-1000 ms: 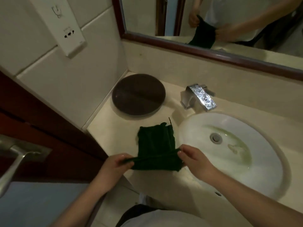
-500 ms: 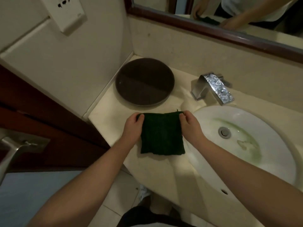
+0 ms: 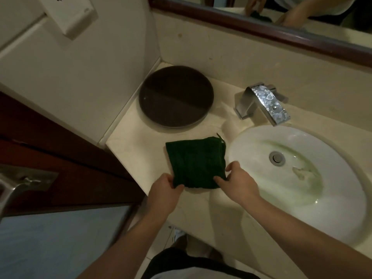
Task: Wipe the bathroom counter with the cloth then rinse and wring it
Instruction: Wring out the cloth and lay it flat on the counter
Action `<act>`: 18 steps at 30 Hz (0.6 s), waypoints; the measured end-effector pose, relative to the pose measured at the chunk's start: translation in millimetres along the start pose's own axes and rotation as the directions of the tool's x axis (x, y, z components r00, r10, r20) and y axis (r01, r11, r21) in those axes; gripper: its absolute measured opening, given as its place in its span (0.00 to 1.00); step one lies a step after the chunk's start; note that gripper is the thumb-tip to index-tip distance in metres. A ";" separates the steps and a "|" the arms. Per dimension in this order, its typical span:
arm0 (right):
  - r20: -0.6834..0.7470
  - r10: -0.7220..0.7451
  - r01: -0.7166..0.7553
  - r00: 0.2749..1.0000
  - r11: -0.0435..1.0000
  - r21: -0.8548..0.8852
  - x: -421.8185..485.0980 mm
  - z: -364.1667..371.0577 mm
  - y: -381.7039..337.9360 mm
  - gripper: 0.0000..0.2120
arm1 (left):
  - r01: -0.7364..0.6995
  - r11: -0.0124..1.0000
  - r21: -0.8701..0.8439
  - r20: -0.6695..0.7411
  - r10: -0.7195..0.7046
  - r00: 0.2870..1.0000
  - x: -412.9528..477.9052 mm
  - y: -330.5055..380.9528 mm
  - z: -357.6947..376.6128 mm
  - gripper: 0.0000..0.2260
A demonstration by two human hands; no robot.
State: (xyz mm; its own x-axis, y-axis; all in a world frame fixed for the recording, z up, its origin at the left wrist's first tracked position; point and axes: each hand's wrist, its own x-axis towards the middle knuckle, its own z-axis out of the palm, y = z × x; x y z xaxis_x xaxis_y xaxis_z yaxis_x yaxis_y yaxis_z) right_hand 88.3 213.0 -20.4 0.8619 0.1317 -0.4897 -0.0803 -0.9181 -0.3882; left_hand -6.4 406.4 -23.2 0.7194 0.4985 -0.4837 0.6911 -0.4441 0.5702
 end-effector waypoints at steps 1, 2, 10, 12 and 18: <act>0.007 -0.019 0.019 1.000 1.000 -0.023 -3.8 3.8 4.3 0.17 | 0.014 1.000 0.012 0.010 -0.014 1.000 0.1 -3.1 0.6 0.09; -0.003 -0.040 0.040 0.999 0.999 -0.018 -5.9 5.8 6.8 0.14 | 0.023 1.000 0.000 0.016 -0.023 1.000 1.5 -5.0 0.2 0.08; -0.040 -0.183 0.182 0.982 0.882 0.435 -20.1 -10.5 17.2 0.15 | -0.102 0.967 -0.232 -0.025 0.099 0.995 -1.5 -20.6 -24.5 0.09; -0.071 -0.295 0.297 0.953 0.854 0.427 -25.5 -8.5 23.1 0.20 | -0.262 0.942 -0.210 -0.013 0.265 0.964 -9.8 -26.2 -26.3 0.13; 0.065 -0.501 0.495 0.863 0.864 0.089 -33.4 8.0 38.3 0.28 | -0.565 0.811 0.151 0.081 0.559 0.825 -9.1 -51.0 -19.3 0.17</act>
State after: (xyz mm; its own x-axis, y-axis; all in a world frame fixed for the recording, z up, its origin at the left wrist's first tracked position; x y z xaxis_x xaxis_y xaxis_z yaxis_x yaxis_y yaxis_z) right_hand 52.4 176.5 -25.2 0.7516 0.5979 -0.2786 0.3127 -0.6948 -0.6477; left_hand -49.5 438.9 -35.0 0.9856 0.1025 -0.1345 0.1652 -0.7542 0.6355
